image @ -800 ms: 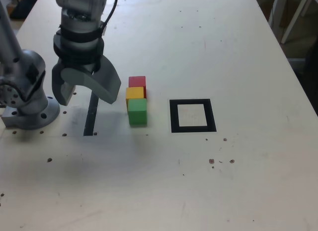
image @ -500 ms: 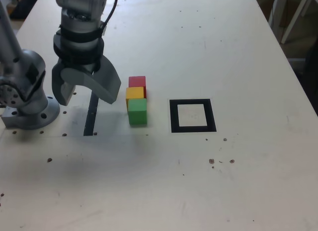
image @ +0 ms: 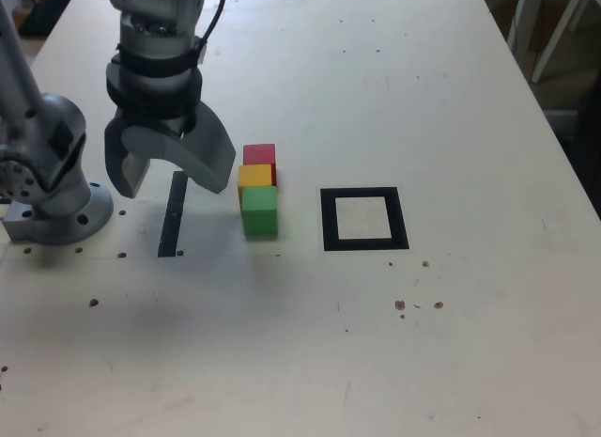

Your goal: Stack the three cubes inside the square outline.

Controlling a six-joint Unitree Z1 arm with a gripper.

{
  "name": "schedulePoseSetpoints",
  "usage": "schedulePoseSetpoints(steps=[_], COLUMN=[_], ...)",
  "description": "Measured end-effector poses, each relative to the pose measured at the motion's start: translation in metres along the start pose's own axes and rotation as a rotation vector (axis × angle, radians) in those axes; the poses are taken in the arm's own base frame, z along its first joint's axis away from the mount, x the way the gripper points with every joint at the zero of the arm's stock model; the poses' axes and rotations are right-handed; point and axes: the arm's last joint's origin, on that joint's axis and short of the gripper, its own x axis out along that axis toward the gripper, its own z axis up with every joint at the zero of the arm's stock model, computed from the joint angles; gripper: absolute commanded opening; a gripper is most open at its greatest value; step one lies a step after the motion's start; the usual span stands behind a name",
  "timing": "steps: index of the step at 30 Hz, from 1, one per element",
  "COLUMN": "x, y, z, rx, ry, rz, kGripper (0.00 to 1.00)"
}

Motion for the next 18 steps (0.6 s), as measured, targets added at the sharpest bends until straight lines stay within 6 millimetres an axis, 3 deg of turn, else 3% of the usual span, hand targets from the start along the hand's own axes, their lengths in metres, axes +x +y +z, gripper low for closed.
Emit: schedulePoseSetpoints(steps=[8, 18], x=[-0.007, -0.025], y=[0.007, 0.032], z=[0.007, 0.037], rx=[-0.006, -0.035], ry=[-0.018, -0.038], rz=[0.016, 0.012], kGripper=[1.00, 1.00])
